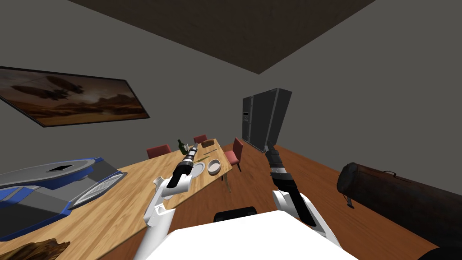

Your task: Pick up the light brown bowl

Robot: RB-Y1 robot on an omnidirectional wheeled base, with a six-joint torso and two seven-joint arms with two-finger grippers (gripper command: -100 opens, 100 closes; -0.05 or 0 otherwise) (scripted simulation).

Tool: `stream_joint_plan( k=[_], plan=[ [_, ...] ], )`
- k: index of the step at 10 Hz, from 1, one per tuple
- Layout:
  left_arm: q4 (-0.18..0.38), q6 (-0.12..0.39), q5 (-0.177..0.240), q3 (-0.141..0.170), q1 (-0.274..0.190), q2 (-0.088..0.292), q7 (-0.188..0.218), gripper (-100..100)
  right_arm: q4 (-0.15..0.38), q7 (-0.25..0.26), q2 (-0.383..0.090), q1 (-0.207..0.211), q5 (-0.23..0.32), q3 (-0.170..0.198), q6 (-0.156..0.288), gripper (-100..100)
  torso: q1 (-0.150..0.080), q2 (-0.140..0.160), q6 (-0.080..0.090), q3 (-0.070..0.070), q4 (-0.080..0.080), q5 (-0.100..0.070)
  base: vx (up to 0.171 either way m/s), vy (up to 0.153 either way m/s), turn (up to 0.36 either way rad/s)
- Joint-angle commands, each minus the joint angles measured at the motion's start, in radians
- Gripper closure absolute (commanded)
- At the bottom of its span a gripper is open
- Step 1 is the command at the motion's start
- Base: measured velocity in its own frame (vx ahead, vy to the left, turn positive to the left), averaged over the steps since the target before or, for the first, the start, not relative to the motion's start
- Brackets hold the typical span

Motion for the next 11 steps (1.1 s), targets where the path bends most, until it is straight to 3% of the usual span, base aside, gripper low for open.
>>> stream_joint_plan(
  k=[1, 2, 5, 10, 11],
  plan=[
    [0.003, 0.05, -0.002, 0.003, -0.014, 0.0, -0.011, -100, 0.0, 0.0, 0.0, 0.0, 0.0, 0.0, 0.0, 0, 0.0, 0.0, 0.0, 0.0, 0.0, 0.0, 0.016, -0.027, 0.024],
    [0.003, 0.061, -0.002, 0.003, -0.014, 0.0, -0.011, -100, 0.0, 0.0, 0.0, 0.0, 0.0, 0.0, 0.0, 0, 0.0, 0.0, 0.0, 0.0, 0.0, 0.0, 0.01, -0.014, 0.002],
    [0.05, 0.156, -0.003, 0.021, -0.076, 0.006, -0.048, -100, 0.0, 0.0, 0.0, 0.0, 0.0, 0.0, 0.0, 0, 0.0, 0.0, 0.0, 0.0, 0.0, 0.0, 0.021, -0.033, 0.023],
    [0.076, 0.278, -0.001, 0.029, -0.106, 0.008, -0.064, -100, 0.0, 0.0, 0.0, 0.0, 0.0, 0.0, 0.0, 0, 0.0, 0.0, 0.0, 0.0, 0.0, 0.0, 0.015, -0.02, 0.007],
    [0.103, 0.315, 0.003, 0.038, -0.134, 0.011, -0.078, -100, 0.0, 0.0, 0.0, 0.0, 0.0, 0.0, 0.0, 0, 0.001, 0.001, 0.0, 0.0, 0.0, 0.0, 0.015, -0.02, 0.01]
  ],
)
